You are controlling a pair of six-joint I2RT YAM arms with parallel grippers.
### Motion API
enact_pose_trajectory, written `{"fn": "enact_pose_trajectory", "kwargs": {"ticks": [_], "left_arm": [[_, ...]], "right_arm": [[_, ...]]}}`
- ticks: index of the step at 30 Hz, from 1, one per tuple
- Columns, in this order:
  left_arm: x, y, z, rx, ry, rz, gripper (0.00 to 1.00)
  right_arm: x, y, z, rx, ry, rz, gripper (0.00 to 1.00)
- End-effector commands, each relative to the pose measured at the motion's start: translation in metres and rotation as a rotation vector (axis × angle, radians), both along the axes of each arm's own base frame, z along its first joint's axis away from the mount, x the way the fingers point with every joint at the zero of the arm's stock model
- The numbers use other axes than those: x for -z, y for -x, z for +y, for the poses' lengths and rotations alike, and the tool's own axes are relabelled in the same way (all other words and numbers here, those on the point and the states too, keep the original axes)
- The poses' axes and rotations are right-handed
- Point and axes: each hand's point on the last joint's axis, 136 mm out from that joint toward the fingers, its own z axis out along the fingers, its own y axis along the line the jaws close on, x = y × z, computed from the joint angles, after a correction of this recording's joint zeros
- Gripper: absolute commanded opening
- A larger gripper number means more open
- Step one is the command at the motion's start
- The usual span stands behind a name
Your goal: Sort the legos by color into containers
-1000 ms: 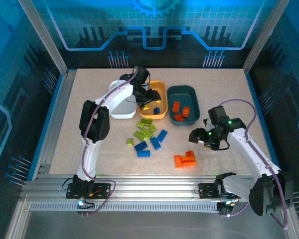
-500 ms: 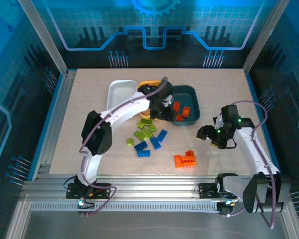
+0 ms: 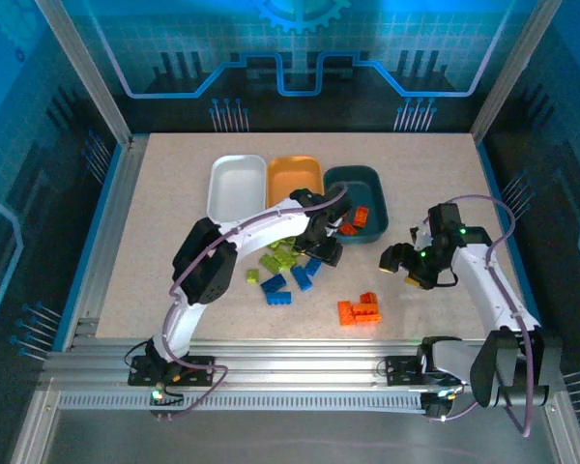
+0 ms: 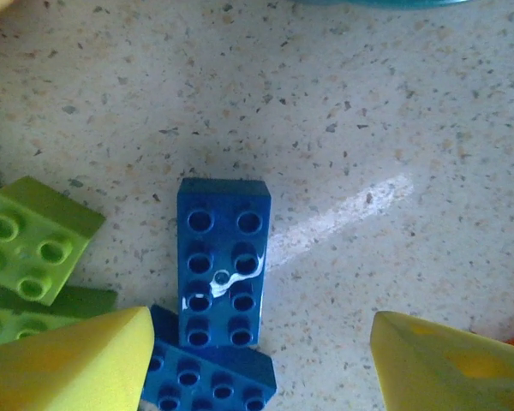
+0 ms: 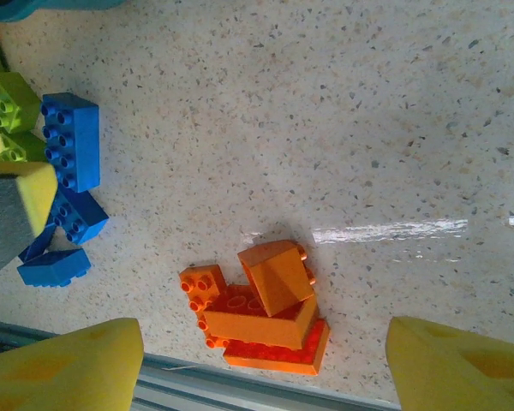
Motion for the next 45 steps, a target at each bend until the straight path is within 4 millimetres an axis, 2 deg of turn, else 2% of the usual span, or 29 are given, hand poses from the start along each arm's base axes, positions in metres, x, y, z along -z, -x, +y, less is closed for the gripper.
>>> {"fn": "enact_pose_trajectory", "kwargs": {"ticks": [1,3,8,14,21,28,32,37,45], "left_arm": [[0.018,-0.001,0.004,0.004,-0.037,0.012,0.69],[0.025,0.000,0.005,0.007,-0.046,0.018,0.69],[0.040,0.001,0.009,0.019,-0.076,0.031,0.69],[0.054,0.000,0.016,0.026,-0.123,0.034,0.64],[0.060,-0.004,0.020,0.027,-0.158,0.013,0.52],[0.063,-0.002,0.017,0.017,-0.161,0.014,0.34],[0.063,0.002,0.018,0.013,-0.165,0.016,0.31],[0.048,0.002,0.017,-0.015,-0.145,0.006,0.30],[-0.011,0.001,0.014,-0.079,-0.040,-0.061,0.30]], "right_arm": [[-0.007,-0.005,0.002,-0.006,-0.024,-0.011,0.76],[-0.015,-0.012,0.002,-0.008,-0.025,-0.036,0.75],[-0.017,-0.014,0.002,-0.005,-0.026,-0.037,0.75],[-0.018,-0.016,0.003,-0.001,-0.029,-0.039,0.75],[-0.023,-0.019,0.002,0.018,-0.032,-0.049,0.73],[-0.027,-0.019,0.002,0.026,-0.030,-0.057,0.72],[-0.028,-0.017,0.002,0.032,-0.029,-0.063,0.72],[-0.029,-0.016,0.002,0.033,-0.029,-0.071,0.72],[-0.029,-0.019,0.002,0.031,-0.034,-0.084,0.72]]}}
